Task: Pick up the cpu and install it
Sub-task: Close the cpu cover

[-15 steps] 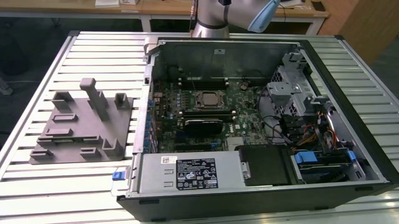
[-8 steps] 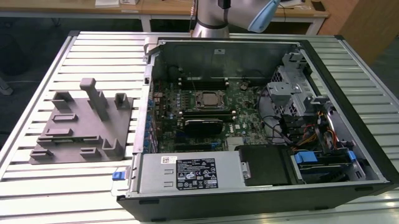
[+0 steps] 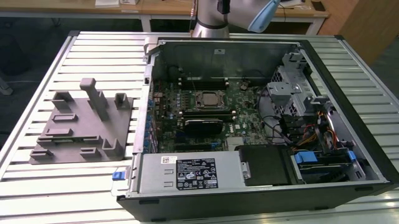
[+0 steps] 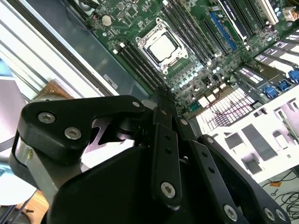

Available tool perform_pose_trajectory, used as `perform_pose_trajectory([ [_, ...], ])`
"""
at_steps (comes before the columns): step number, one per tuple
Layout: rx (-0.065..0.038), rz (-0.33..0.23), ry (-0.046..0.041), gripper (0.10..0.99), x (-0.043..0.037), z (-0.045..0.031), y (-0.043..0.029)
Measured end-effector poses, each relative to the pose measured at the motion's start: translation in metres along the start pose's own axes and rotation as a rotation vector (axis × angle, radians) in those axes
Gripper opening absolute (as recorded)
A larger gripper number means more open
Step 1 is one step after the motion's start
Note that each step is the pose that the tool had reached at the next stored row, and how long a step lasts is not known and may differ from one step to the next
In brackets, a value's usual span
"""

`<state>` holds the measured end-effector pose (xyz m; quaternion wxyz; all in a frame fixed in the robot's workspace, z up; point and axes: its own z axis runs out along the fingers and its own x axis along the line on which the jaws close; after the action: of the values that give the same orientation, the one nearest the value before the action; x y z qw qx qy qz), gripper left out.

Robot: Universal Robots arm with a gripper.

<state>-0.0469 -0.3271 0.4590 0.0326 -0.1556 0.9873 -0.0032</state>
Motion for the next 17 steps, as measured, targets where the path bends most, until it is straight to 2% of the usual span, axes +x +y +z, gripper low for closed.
perform_pose_trajectory([
  [14, 0.000, 0.000, 0.0001, 0.106, 0.0015, 0.0227, 0.0004],
  [17, 0.000, 0.000, 0.0002, 0.106, 0.0019, 0.0295, 0.0005],
])
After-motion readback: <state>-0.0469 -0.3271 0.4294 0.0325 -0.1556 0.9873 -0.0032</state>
